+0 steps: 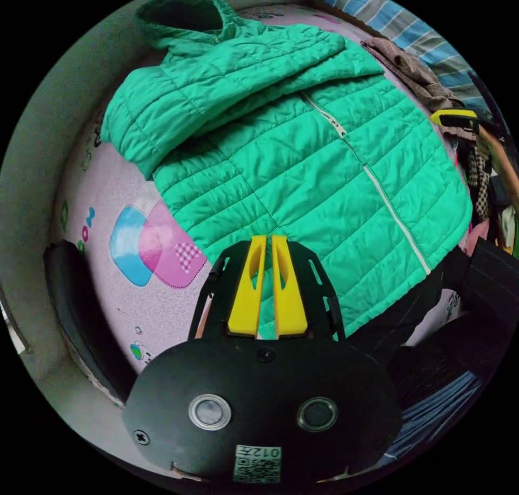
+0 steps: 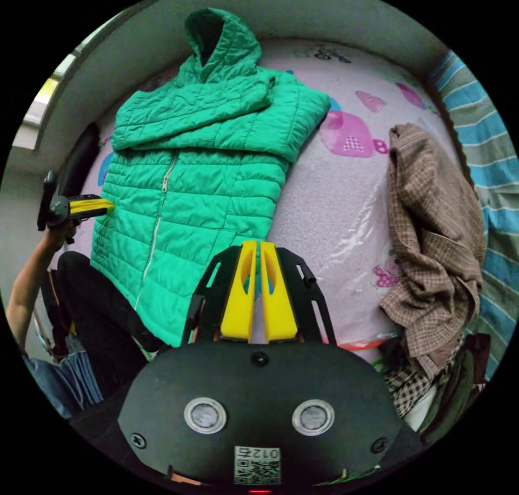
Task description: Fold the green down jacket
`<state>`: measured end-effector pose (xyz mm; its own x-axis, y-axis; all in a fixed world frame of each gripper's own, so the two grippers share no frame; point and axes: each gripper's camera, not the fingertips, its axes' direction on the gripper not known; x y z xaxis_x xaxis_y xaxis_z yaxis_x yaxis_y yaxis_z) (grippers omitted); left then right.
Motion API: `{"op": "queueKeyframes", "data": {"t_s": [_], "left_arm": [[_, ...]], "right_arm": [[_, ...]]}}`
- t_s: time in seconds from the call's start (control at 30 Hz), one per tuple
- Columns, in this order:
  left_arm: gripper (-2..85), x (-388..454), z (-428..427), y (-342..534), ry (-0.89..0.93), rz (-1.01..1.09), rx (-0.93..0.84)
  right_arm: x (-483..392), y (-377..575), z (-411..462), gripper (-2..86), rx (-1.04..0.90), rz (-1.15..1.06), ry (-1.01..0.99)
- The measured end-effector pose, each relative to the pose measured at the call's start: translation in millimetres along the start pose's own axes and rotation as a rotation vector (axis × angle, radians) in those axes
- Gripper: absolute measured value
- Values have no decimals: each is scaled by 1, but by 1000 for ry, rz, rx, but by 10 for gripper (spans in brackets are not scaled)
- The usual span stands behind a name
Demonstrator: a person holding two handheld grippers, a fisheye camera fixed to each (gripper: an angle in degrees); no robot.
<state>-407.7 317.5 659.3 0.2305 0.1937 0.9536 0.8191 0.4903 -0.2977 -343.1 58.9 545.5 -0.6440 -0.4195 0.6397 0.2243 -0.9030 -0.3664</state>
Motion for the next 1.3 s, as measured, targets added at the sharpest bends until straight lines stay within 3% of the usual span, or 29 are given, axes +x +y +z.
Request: {"op": "queueKeyframes", "data": {"t_s": [0.23, 0.47, 0.63, 0.73, 0.87, 1.13, 1.3], "left_arm": [[-1, 1, -63, 32, -61, -24, 148], [0, -32, -131, 108, -64, -255, 255], [0, -14, -168, 139, -144, -247, 264], [1, -10, -180, 128, -104, -222, 293], [4, 2, -174, 93, -60, -180, 340], [39, 50, -123, -8, -195, 75, 389], [72, 55, -92, -77, -191, 118, 372]], "right_arm": [[-18, 12, -25, 53, -53, -94, -111], [-46, 32, -66, 46, 167, -180, -295], [-77, 79, -67, 8, 306, -170, -387], [-103, 89, -65, 2, 267, -204, -420], [-151, 100, -63, 0, 230, -368, -271], [-143, 84, -26, 30, 120, -212, -315], [-123, 78, 16, 30, 0, -143, -377]]}}
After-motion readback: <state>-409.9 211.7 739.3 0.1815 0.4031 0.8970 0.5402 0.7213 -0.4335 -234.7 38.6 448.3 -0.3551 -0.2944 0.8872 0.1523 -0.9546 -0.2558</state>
